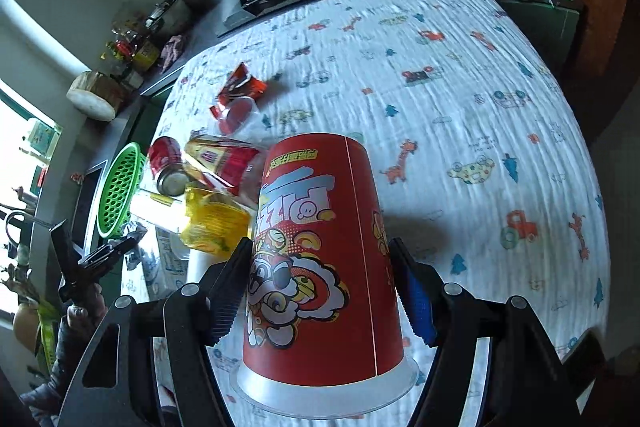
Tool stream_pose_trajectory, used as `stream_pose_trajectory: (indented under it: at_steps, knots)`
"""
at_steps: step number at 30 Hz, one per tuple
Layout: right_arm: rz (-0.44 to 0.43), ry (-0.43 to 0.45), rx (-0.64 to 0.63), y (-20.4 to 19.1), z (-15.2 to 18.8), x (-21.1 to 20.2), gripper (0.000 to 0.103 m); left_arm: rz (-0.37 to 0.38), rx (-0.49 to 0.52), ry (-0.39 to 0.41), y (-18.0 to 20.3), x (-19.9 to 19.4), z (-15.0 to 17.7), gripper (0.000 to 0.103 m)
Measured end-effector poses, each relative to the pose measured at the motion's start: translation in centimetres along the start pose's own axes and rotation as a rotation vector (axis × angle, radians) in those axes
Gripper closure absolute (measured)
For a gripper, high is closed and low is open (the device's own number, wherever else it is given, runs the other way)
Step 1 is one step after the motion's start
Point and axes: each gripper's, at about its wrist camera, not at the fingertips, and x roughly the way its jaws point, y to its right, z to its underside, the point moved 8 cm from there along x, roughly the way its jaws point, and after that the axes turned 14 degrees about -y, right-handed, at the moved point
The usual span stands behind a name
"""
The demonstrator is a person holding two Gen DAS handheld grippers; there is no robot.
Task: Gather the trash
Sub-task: 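Grasp the red paper cup with the right tool while the left tool grasps the crumpled foil, then drop the foil into the green basket with the left tool while the right tool drops the red cup in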
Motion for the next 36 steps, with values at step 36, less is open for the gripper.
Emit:
stream_pose_trajectory:
  at_steps: [36]
  knots:
    - [-0.251, -0.160, -0.432, -42.7, -11.6, 17.5, 0.037, -0.178, -0.321, 0.102, -26.4, -6.4, -4.7, 0.037]
